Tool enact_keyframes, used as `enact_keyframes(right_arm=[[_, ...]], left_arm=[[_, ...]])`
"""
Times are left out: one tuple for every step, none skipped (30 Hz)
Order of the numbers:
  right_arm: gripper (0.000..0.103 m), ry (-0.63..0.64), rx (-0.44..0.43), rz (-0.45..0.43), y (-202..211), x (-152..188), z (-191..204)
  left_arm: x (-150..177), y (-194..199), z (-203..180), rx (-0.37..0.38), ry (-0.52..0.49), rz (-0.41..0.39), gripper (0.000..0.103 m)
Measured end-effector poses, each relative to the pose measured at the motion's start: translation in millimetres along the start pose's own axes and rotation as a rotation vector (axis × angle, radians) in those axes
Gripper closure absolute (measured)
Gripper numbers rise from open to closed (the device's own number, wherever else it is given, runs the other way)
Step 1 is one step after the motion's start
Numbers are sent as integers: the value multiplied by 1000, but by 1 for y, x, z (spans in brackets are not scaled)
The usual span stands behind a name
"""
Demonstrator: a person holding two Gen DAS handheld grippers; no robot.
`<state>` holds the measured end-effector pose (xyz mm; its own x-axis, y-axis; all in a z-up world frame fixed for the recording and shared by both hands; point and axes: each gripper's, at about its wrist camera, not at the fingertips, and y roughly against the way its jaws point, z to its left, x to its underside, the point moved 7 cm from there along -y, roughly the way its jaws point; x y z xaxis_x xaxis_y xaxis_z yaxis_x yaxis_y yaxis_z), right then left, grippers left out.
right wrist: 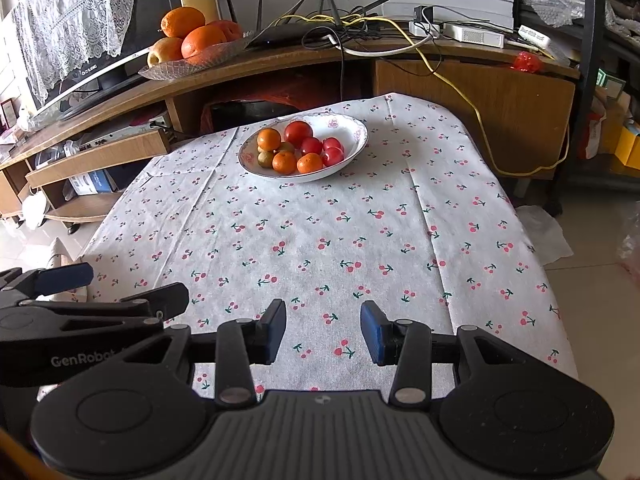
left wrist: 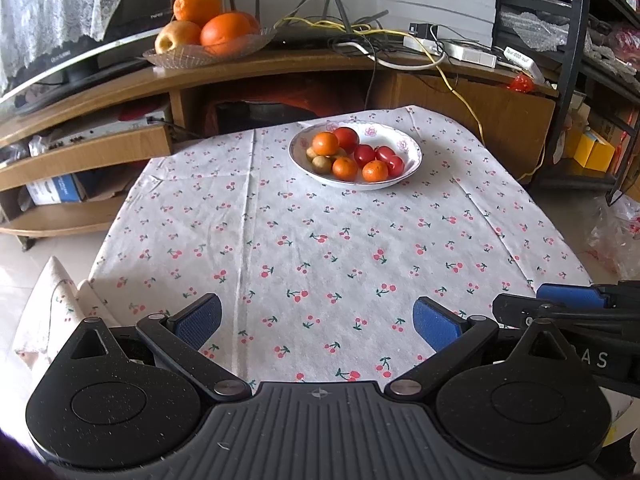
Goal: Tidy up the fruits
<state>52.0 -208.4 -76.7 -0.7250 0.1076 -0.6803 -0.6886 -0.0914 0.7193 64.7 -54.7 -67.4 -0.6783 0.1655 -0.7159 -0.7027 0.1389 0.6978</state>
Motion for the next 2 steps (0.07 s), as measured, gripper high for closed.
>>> enact_keyframes(right_arm=[[60,-1,0,0,0,0,0],[60,-2,1,1,0,0,-1]], left_arm=[[0,0,0,1,1,3,0],[0,-1,0,-4,3,2,0]])
